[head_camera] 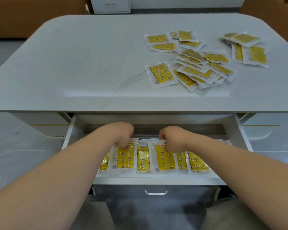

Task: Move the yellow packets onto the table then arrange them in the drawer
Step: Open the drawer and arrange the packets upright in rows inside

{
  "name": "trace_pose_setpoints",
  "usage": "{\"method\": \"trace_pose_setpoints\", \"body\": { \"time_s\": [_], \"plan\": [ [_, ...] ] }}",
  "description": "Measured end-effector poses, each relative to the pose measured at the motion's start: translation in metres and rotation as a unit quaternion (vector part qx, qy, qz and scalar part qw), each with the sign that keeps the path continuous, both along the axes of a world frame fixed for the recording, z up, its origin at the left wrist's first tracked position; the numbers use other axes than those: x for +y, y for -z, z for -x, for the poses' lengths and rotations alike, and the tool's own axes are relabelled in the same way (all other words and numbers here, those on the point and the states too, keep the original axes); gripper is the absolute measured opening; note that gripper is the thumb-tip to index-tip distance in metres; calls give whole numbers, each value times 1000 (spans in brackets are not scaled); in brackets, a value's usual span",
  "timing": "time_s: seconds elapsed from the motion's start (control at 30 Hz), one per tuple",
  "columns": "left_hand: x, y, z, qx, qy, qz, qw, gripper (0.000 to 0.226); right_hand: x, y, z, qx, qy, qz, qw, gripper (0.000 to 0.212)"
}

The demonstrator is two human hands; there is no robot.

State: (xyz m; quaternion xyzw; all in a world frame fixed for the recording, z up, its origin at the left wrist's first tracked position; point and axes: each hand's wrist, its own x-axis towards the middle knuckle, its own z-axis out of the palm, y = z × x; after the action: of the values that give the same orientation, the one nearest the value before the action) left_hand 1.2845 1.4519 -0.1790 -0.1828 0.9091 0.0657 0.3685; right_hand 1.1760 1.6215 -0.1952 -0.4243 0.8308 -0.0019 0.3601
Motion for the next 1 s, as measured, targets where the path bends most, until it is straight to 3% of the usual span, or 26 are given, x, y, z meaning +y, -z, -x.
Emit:
{"method": "trace_pose_setpoints", "body": {
  "time_s": [0.27,0.47,0.57,0.63,0.73,0.87,0.93,1.0],
  "plan": [
    [0,8,-5,24,-7,35,999,41,3,13,-9,139,-51,-6,989,41],
    [7,-7,-1,10,9,57,998,49,1,-11,-11,158,-69,-9,985,37],
    [15,-36,7,24,-11,18,999,48,-4,-40,-8,150,-35,17,988,24],
    [20,-61,9,51,-66,-65,994,37,-5,-61,-4,142,8,60,988,15],
    [28,-91,7,148,-96,-135,975,30,3,-93,0,121,99,134,979,20],
    [31,-97,19,390,-76,5,918,27,15,-113,20,221,213,239,921,20],
    [27,-87,28,446,-59,42,892,27,17,-107,39,284,237,275,888,20],
    [21,-74,37,450,-47,37,891,39,20,-96,61,337,219,277,873,33]
  ]
}}
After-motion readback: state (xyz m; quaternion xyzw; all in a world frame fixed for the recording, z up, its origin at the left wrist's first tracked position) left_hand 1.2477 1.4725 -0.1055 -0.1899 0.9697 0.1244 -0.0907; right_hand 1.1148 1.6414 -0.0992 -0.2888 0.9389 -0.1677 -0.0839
